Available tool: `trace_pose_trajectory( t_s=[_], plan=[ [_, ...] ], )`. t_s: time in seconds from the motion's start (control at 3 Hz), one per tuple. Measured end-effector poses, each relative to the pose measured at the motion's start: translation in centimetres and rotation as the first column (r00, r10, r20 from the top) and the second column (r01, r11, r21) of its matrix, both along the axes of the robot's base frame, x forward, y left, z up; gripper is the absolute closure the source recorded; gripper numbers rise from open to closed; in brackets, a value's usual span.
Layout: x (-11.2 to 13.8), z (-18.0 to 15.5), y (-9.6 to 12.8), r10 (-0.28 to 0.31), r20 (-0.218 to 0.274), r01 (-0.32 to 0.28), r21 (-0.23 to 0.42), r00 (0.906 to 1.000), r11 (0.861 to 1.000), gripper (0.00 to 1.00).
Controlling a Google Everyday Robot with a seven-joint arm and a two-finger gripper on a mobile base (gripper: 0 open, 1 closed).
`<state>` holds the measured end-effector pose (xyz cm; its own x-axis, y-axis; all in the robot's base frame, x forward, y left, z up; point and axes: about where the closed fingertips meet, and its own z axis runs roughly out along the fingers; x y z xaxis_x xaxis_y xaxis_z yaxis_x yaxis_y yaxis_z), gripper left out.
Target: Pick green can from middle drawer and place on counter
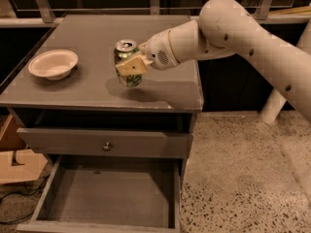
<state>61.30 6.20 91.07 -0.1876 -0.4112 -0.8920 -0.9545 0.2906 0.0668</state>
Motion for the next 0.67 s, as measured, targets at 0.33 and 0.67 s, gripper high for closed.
trace_pose_trajectory(
  t_s=[0.33, 0.67],
  plan=[
    [0.35, -0.69, 0.15, -0.012, -0.011, 0.012, 0.004, 0.9999, 1.000, 1.00],
    [0.56, -1.38, 0.39, -0.021, -0.015, 0.021, -0.005, 0.9997, 1.000, 1.00]
  ],
)
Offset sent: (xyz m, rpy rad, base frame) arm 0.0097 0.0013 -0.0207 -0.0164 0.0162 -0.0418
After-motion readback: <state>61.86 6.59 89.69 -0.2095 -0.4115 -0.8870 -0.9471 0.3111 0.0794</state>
